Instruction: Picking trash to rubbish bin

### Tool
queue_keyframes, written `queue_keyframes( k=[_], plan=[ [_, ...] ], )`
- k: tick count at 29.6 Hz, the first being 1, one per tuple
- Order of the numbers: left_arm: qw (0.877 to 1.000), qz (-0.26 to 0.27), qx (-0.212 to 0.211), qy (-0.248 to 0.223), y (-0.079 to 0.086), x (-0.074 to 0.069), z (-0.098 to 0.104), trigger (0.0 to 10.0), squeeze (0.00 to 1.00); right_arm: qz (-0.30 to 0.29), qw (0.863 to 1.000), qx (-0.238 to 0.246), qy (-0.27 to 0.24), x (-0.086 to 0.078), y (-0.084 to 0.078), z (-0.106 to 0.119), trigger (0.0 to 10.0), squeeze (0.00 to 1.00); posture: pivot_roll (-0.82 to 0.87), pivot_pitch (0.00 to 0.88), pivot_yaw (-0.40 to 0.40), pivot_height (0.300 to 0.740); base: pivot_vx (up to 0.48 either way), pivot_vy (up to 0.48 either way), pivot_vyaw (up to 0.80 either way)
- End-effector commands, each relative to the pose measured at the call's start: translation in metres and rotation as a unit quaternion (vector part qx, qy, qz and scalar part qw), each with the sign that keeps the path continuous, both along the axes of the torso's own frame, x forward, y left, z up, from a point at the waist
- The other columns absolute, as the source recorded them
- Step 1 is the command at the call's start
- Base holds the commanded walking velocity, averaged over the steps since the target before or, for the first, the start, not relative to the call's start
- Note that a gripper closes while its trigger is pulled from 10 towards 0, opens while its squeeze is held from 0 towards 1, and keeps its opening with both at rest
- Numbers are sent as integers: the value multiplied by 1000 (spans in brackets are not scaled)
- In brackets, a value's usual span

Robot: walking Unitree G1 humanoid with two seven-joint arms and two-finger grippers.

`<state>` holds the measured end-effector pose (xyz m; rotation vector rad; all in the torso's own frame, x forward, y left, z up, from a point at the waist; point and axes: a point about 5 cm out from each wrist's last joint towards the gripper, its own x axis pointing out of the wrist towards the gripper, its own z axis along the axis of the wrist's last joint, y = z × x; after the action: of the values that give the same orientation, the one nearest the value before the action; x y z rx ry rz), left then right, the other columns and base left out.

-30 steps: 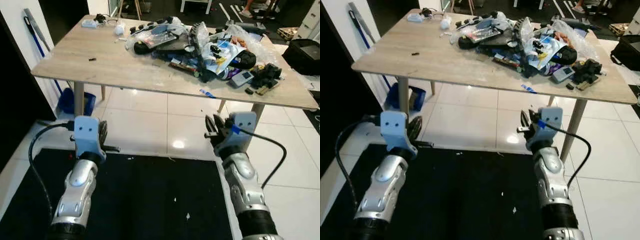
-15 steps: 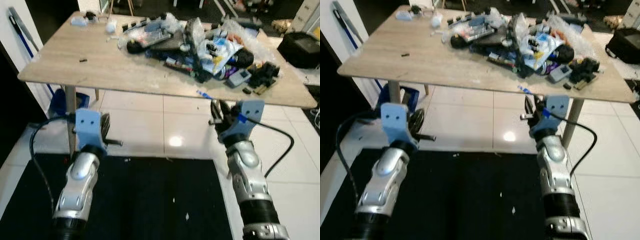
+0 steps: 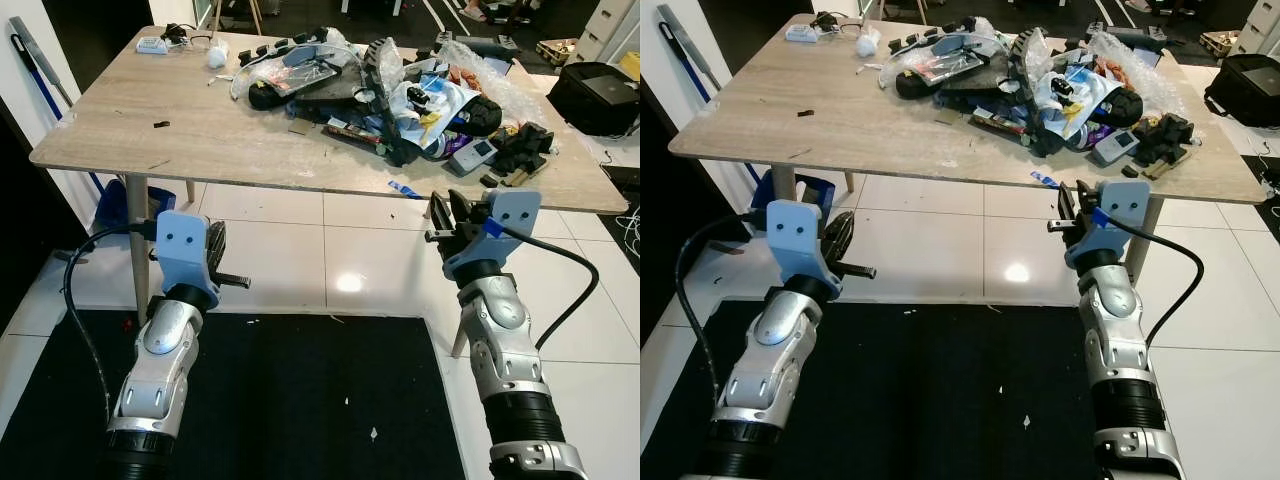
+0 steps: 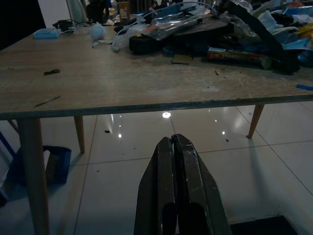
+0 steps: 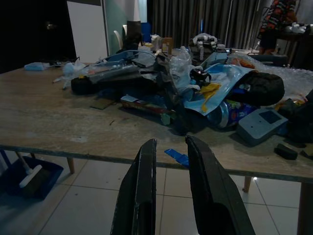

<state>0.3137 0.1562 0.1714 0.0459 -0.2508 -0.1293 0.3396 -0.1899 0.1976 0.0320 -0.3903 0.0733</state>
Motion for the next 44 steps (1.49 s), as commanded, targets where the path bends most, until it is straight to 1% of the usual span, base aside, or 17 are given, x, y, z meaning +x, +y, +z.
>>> queue_keyframes(
  k=[1, 23, 44],
  plan=[
    [1000, -1, 6, 2, 1, -1, 0, 10000, 0, -4, 1000, 2, 8, -2, -1, -6, 10000, 0, -7, 136, -40, 740, 281, 0, 0],
    [1000, 0, 7, 3, 2, -1, 0, 10000, 0, 10, 1000, 2, 14, -1, 4, -8, 10000, 0, -6, 133, -42, 740, 307, 0, 0],
    [1000, 1, 5, 3, 2, -2, 0, 10000, 0, 17, 1000, 1, 18, -1, 6, -10, 10000, 0, -7, 133, -45, 740, 332, 0, 0]
  ],
)
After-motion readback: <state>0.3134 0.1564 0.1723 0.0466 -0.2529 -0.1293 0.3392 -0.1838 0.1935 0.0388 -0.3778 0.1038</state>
